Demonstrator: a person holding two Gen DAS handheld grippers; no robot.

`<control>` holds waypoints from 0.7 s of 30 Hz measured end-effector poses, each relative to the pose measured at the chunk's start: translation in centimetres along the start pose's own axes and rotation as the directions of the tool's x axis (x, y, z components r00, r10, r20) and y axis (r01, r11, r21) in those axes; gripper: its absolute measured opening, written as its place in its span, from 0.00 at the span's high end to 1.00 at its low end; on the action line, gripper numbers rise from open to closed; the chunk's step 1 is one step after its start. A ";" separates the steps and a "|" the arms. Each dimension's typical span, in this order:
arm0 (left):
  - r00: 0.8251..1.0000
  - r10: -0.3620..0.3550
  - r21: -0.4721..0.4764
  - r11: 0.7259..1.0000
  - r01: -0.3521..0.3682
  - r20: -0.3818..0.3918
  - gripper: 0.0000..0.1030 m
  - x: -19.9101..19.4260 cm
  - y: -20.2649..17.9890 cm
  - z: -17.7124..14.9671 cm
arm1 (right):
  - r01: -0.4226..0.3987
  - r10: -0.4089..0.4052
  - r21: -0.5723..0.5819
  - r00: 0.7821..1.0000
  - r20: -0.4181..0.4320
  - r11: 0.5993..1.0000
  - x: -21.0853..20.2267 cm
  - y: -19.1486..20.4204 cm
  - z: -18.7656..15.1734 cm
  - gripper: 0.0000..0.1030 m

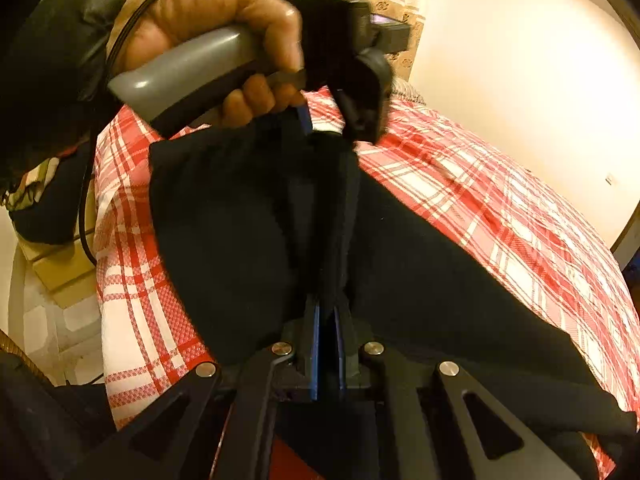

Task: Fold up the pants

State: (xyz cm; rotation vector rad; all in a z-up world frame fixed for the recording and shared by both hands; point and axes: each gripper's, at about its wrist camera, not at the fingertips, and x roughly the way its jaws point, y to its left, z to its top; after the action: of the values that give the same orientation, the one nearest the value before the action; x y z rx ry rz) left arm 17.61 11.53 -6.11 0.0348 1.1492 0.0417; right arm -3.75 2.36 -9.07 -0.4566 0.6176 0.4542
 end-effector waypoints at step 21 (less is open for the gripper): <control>0.953 -0.170 -0.198 0.955 0.222 0.250 0.66 -8.5 10.1 -10.0 | -0.016 0.016 -0.022 1.000 0.021 1.000 -3.2 0.9 -0.6 0.94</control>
State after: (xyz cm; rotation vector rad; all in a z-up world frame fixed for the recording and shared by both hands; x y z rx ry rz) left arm 4.84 21.24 -2.01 -0.2706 0.9050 -0.0110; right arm -6.82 1.94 -7.77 -0.4673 0.5970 0.4806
